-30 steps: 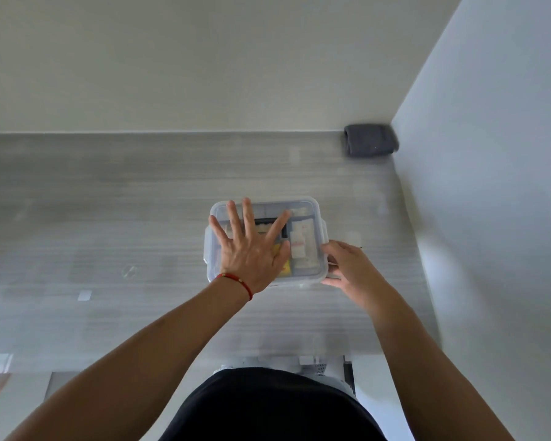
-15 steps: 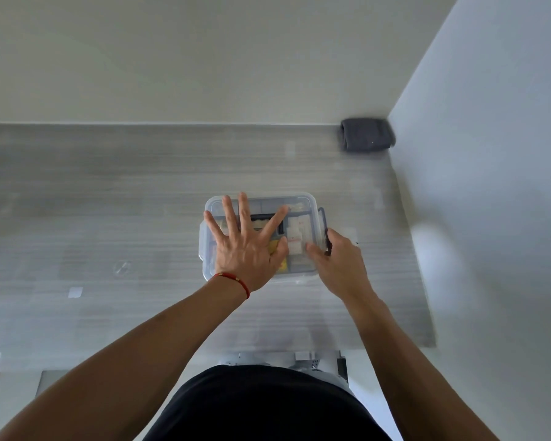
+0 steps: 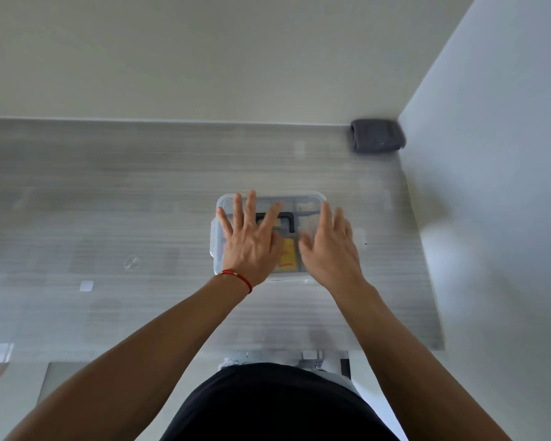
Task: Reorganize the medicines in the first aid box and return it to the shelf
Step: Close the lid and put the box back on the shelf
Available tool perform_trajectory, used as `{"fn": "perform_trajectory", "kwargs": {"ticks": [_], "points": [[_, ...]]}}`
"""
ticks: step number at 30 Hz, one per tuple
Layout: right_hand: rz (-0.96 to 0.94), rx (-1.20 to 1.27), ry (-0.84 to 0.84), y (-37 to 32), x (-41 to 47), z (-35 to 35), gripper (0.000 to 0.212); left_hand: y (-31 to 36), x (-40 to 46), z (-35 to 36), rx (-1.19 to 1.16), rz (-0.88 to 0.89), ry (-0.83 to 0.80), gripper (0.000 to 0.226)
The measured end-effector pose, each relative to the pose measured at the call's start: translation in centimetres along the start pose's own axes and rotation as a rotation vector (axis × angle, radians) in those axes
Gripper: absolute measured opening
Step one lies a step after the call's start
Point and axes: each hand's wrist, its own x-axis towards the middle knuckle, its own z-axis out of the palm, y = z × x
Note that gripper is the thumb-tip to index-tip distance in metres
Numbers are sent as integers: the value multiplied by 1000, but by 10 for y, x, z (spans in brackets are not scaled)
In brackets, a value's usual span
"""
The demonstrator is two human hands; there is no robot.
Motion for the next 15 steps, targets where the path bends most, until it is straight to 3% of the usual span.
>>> {"fn": "perform_trajectory", "kwargs": {"ticks": [3,5,8,10,12,15], "points": [[-114,-101,-17,-11,10,15,75,-32,-5,-10,-245,7,132,47],[-125,-198,-1,-7,11,24,74,-57,-15,-12,-300,-137,162,53],[-135,-221,29,-4,10,29,73,-71,-22,-14,-689,-651,-60,115],[-131,-226,31,-4,11,30,73,-70,-22,-15,-1085,-874,-256,135],[-134,-250,39,-3,11,31,73,-70,-22,-17,-1188,-879,-314,111],[-132,-262,44,-3,11,32,73,-67,-23,-18,-939,-817,-120,62]]}}
